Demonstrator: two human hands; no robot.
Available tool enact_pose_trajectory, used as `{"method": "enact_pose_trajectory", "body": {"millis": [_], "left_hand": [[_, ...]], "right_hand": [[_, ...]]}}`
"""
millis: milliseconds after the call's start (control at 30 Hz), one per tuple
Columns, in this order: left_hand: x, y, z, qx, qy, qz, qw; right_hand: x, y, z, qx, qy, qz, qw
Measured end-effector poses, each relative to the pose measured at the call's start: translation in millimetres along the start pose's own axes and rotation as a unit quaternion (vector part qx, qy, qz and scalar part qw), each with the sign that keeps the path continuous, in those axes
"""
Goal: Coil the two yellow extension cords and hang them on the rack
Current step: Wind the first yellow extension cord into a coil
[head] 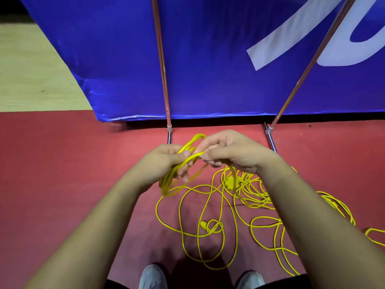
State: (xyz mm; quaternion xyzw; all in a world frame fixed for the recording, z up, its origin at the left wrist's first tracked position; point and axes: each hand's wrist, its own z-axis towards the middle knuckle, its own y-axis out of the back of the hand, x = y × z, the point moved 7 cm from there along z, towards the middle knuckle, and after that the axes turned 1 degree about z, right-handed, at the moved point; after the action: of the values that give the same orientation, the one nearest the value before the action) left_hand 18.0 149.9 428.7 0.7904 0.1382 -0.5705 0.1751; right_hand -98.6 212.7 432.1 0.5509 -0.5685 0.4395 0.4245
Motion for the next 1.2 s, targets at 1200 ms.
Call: {"method": "enact_pose_trajectory", "body": {"millis": [1200], "left_hand": [[13.7, 28.4, -2.7, -0.028, 0.028, -0.254, 0.966]], "right_hand": [[-46.7, 22.6, -7.3, -0.049, -0.034, -0.183, 0.981]]}}
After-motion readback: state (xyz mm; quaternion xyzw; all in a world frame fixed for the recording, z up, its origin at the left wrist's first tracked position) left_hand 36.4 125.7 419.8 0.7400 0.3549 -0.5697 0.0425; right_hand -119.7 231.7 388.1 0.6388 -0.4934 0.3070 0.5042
